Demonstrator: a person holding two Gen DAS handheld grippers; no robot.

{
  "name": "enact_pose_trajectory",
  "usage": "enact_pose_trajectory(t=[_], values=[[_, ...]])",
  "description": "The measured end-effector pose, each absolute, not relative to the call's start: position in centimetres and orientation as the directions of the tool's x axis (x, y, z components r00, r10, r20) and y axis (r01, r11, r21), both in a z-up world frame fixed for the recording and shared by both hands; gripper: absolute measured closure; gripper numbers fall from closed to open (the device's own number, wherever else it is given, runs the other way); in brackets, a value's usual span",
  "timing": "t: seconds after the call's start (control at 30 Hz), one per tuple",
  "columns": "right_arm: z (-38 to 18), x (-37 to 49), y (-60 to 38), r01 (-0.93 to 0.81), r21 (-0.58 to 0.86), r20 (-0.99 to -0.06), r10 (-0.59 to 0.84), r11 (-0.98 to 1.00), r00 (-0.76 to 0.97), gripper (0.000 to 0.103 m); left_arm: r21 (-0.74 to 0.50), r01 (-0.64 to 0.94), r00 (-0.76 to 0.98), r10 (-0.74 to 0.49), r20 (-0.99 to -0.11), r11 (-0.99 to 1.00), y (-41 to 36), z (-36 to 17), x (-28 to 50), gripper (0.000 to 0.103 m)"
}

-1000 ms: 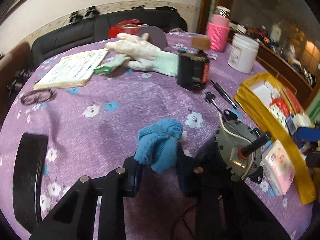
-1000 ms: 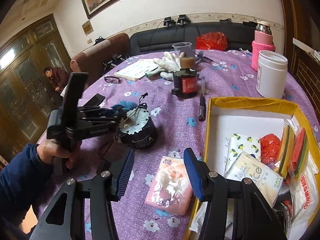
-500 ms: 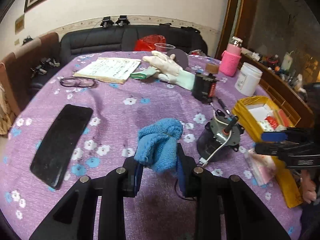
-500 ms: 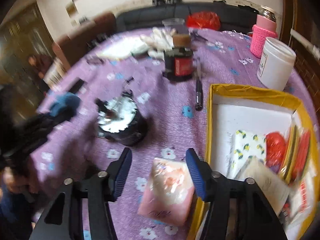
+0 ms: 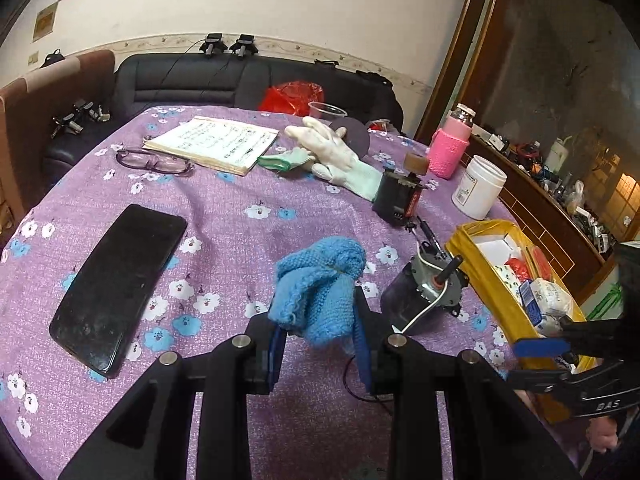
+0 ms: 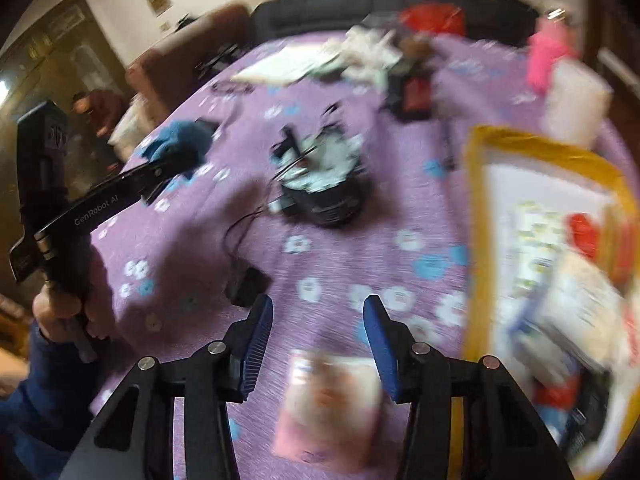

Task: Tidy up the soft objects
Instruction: 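Grasp the pink rose tissue pack with the right tool while the left holds the blue cloth, then carry the blue cloth and pink tissue pack over the tray with both tools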

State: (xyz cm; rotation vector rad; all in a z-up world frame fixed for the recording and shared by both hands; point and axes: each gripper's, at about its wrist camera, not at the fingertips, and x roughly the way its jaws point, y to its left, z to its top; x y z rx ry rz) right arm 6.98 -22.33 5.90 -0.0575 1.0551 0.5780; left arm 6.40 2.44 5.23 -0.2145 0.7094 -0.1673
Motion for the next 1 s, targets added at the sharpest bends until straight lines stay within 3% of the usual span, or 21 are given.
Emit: enact_pose_trajectory(t=[0.07,0.23,0.33,0.37,0.43,0.57,0.83,1.0], values=[[6.0,5.7,-22.7,-0.475,0.172,-0.833,0.385,0.863,0.398,0.034,-0.246,0.087,0.749,-0.226,-0.622,0.965,2.2,5.3,6.3,0.075],[4.1,3.4,-21.5,-0.505,0.094,-0.882,0.307,0.858,0.358,0.033,-0.235,0.096,0.767,-0.222,-0.602,0.967,2.0,5.9,5.8,0.075],[2.7,3.0,-21.6,-0.472,0.056,-0.905,0.244,0.880,0.347,0.034,-0.235,0.098,0.770,-0.224,-0.597,0.967,1.9,5.9,5.7,0.075],[2.3,2.9,-21.7,-0.462,0.069,-0.907,0.248,0.884,0.339,0.045,-0.231,0.099,0.770,-0.222,-0.598,0.968,1.8,5.9,5.7,0.075],[2.2,2.9,-21.6,-0.446,0.079,-0.900,0.256,0.891,0.354,0.051,-0.220,0.103,0.771,-0.218,-0.598,0.970,1.4,5.9,5.6,0.075],[4.9,3.4,-21.5,-0.408,0.094,-0.834,0.296,0.908,0.466,0.054,-0.186,0.110,0.783,-0.200,-0.589,0.976,0.6,6.0,5.3,0.075],[8.7,6.7,-19.6,-0.330,0.172,-0.610,0.363,0.928,0.704,0.054,-0.107,0.119,0.808,-0.159,-0.568,0.987,-1.2,5.9,4.7,0.074],[6.8,7.5,-18.8,-0.367,0.166,-0.598,0.389,0.915,0.701,0.053,-0.055,0.121,0.814,-0.131,-0.566,0.991,-2.3,5.6,4.7,0.074]])
